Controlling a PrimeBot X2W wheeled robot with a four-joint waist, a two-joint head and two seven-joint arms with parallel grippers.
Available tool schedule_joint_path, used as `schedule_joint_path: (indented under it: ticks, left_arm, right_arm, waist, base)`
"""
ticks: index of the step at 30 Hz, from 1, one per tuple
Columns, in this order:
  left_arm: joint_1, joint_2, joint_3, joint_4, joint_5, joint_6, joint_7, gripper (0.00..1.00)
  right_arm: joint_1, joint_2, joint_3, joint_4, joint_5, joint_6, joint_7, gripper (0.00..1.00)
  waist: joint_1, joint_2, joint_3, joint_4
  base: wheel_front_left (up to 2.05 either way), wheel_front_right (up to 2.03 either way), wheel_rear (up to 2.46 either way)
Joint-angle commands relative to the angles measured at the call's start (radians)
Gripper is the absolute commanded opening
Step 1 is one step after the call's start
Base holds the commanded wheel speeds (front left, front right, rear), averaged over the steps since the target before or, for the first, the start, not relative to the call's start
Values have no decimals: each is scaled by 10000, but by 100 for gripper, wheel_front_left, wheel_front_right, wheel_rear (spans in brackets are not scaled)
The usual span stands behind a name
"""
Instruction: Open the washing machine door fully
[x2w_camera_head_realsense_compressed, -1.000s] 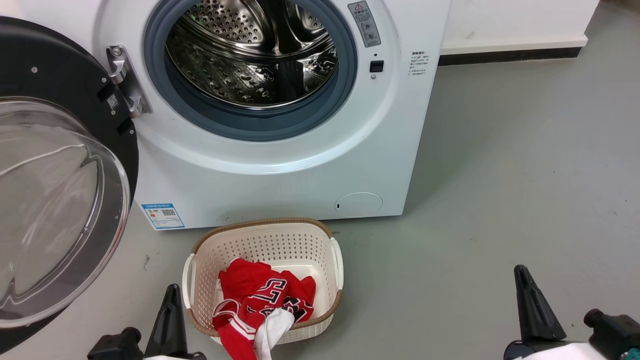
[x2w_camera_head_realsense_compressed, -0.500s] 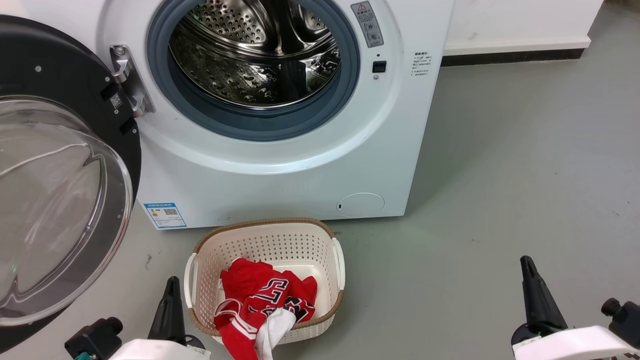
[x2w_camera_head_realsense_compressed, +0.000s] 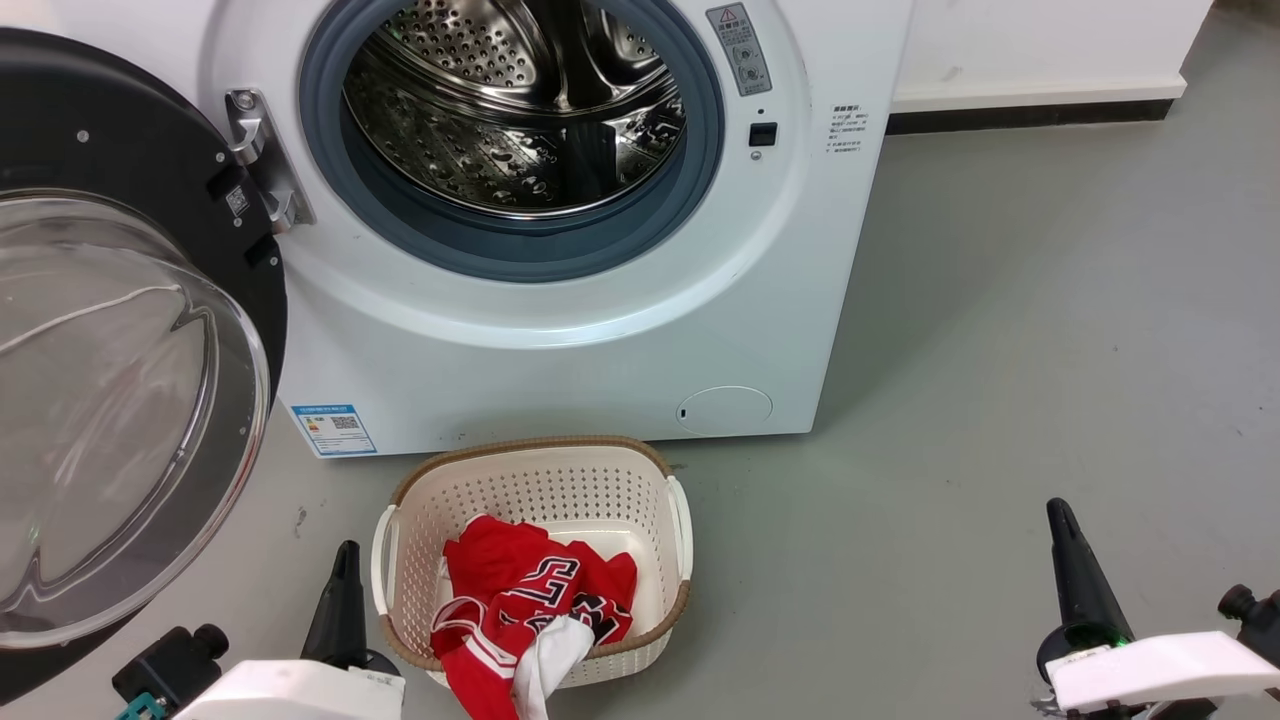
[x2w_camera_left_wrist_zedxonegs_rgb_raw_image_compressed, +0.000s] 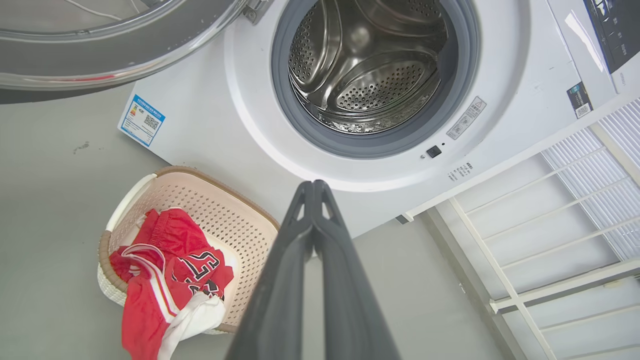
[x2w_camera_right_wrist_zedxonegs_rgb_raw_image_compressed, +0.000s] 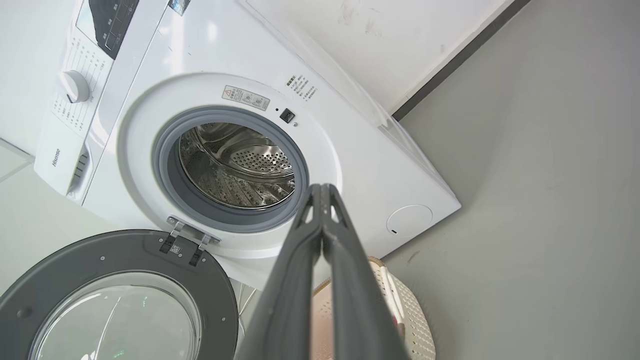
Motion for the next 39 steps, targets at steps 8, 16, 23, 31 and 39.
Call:
schedule_joint_path:
  ticks: [8, 16, 23, 31, 39]
  left_arm:
    - [-432, 64, 95, 68, -1183, -137, 249, 0]
    - [-598, 71, 149, 216, -2152, -238, 477, 0]
    - [-733, 73, 204, 340, -2940, -320, 661, 0]
    - [-889, 70, 270, 467, -3774, -401, 874, 0]
    - [-1020, 64, 329, 575, -4459, -469, 1045, 0]
  right_arm:
    - [-387, -91, -94, 96, 1144, -2, 272, 0]
    - [-550, -97, -163, 240, 2061, -2, 503, 0]
    - [-703, -96, -227, 367, 2804, -3, 704, 0]
    - [-825, -91, -304, 503, 3591, -3, 903, 0]
    - [-934, -83, -367, 609, 4236, -3, 1085, 0]
  waist:
    - [0, -1, -6, 24]
    - [0, -1, -12, 48]
    - [0, -1, -18, 69]
    - [0, -1, -24, 93]
    - [0, -1, -29, 114]
  base:
    - [0, 0, 0]
    - [0, 0, 0]
    - [0, 0, 0]
    - [0, 0, 0]
    - [0, 0, 0]
